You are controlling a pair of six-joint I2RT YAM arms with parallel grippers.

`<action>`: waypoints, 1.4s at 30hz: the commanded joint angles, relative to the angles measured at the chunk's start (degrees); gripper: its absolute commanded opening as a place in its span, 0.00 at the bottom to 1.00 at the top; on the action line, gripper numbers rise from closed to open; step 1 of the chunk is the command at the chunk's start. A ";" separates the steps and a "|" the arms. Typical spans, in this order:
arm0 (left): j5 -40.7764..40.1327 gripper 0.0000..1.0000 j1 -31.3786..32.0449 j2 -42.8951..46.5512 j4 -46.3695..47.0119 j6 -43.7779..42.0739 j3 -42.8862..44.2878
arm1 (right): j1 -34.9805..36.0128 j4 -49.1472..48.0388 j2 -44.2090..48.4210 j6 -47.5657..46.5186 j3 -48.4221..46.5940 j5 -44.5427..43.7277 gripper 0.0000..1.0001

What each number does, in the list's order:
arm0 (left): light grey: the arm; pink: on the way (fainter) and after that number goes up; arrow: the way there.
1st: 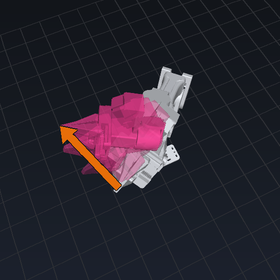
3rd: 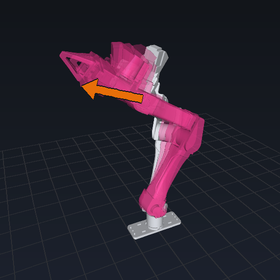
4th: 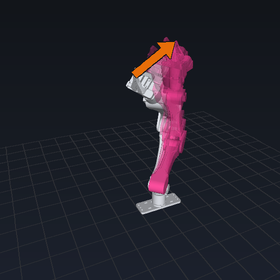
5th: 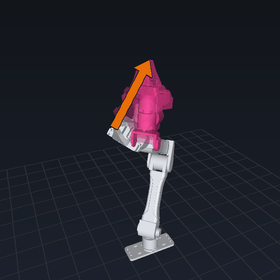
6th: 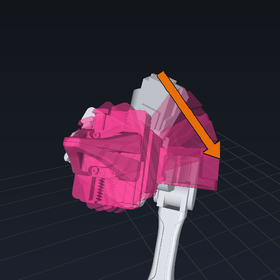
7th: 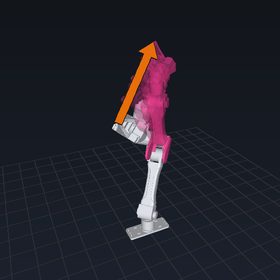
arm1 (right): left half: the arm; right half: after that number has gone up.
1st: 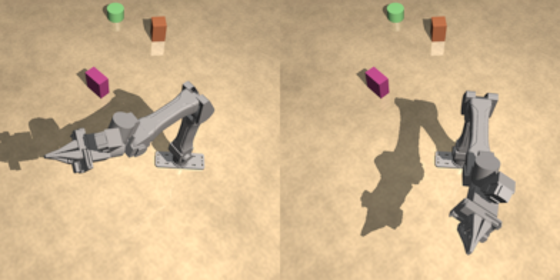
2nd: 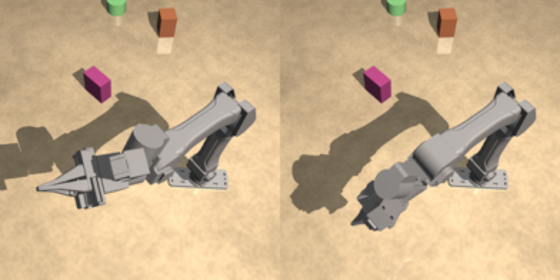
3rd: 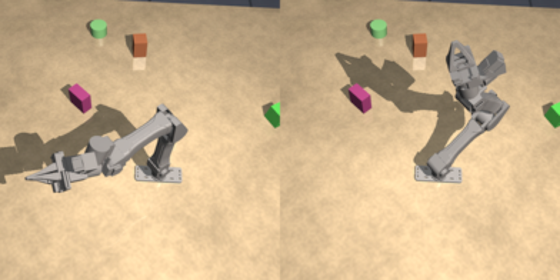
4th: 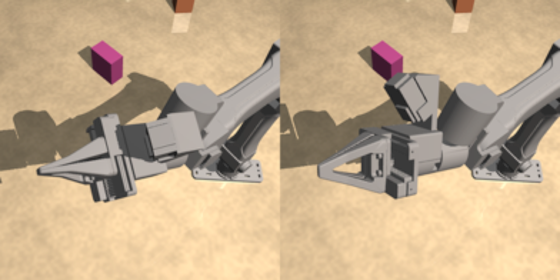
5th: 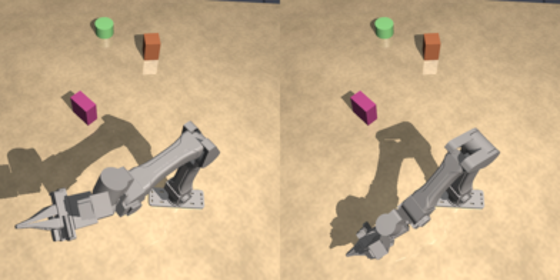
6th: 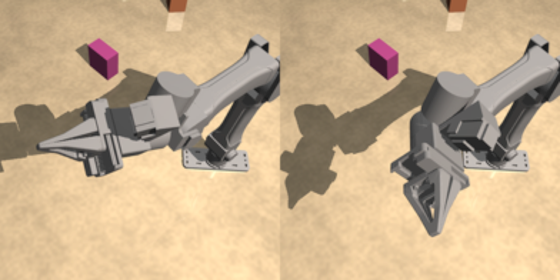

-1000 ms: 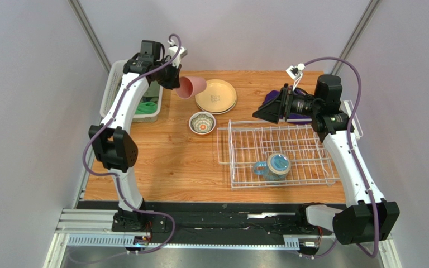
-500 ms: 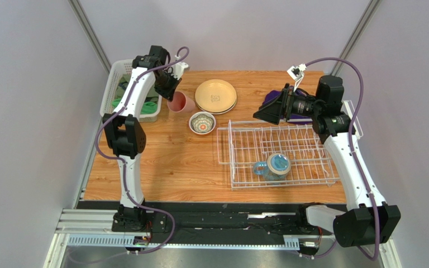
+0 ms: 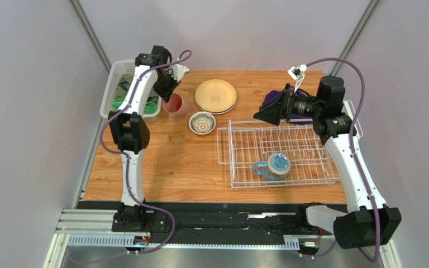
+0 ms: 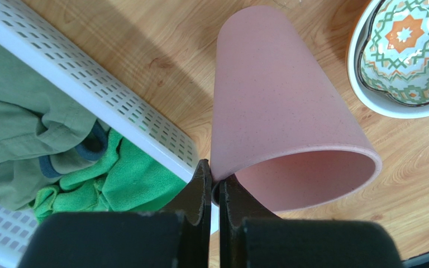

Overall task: Unload the mixed dishes from the dish rack
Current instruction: Place the cup at the center of the board.

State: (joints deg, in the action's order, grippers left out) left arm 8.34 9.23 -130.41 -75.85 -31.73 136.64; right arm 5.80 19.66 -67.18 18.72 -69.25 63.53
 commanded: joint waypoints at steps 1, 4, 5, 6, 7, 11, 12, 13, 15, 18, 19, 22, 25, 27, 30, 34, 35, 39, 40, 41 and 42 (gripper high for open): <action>0.18 0.00 -0.36 -1.42 -2.81 -1.85 2.49 | 0.09 -0.85 1.70 -0.88 -0.44 0.46 0.89; 0.80 0.00 -0.27 -2.04 -2.98 -1.94 2.49 | 0.09 -0.76 1.79 -0.88 -0.27 0.46 0.89; 0.72 0.00 -0.27 -2.22 -3.16 -1.94 2.58 | 0.09 -0.76 1.70 -0.88 -0.35 0.46 0.89; 0.80 0.00 -0.27 -2.39 -3.16 -2.11 2.49 | 0.09 -0.68 1.79 -0.97 -0.36 0.37 0.89; 0.80 0.00 -0.27 -2.57 -3.16 -2.03 2.58 | 0.09 -0.76 1.79 -0.97 -0.27 0.37 0.89; 0.98 0.00 -0.18 -2.92 -3.42 -2.29 2.67 | 0.09 -0.68 1.52 -1.05 -0.27 0.37 0.89; 0.98 0.00 -0.09 -3.09 -3.51 -2.46 2.67 | 0.09 -0.76 1.52 -1.05 -0.27 0.37 0.89; 0.80 0.00 0.08 -3.18 -3.60 -2.46 2.67 | 0.09 -0.76 1.44 -0.97 -0.18 0.46 0.89; 0.36 0.04 0.26 -3.45 -3.86 -2.64 2.58 | 0.00 -0.85 1.35 -1.05 -0.18 0.37 0.89; -0.34 0.12 0.61 -3.89 -4.13 -2.82 2.67 | 0.09 -0.85 1.78 -1.05 0.08 0.37 0.89; -0.34 0.13 0.70 -3.89 -4.04 -2.82 2.67 | 0.09 -0.85 1.87 -1.14 0.08 0.28 0.89; -0.52 0.18 0.96 -3.89 -3.51 -2.55 2.84 | 0.09 -0.85 2.14 -1.23 0.35 0.28 0.89; -1.74 0.20 1.14 -3.80 -2.55 -2.46 2.93 | 0.09 -1.11 2.14 -0.97 0.52 0.54 0.89; -1.92 0.21 1.22 -3.71 -2.19 -2.29 2.84 | 0.09 -1.03 1.88 -0.97 0.44 0.63 0.89; -1.92 0.27 1.22 -3.36 -1.23 -2.02 2.84 | 0.09 -1.12 1.87 -0.79 0.26 0.72 0.89; -2.45 0.31 1.40 -3.18 0.44 -1.67 2.93 | 0.08 -1.12 1.87 -0.88 0.35 0.72 0.89; -2.62 0.31 1.40 -3.27 0.62 -1.67 2.84 | 0.09 -1.12 1.79 -0.88 0.35 0.63 0.89; -2.89 0.38 1.40 -3.19 1.76 -1.32 2.84 | 0.09 -0.94 1.87 -1.05 0.35 0.55 0.89; -2.72 0.42 1.40 -3.10 2.11 -1.23 2.93 | 0.09 -0.85 1.79 -1.14 0.26 0.46 0.89; -2.54 0.44 1.40 -3.01 2.29 -1.15 2.84 | 0.09 -0.68 1.70 -1.23 0.17 0.46 0.89; -2.45 0.45 1.49 -2.92 2.64 -0.97 2.84 | 0.09 -0.50 1.61 -1.40 0.08 0.37 0.89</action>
State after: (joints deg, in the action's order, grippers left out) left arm 6.07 10.31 -133.91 -75.13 -33.26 137.21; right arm 5.80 19.66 -66.57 18.50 -68.62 63.55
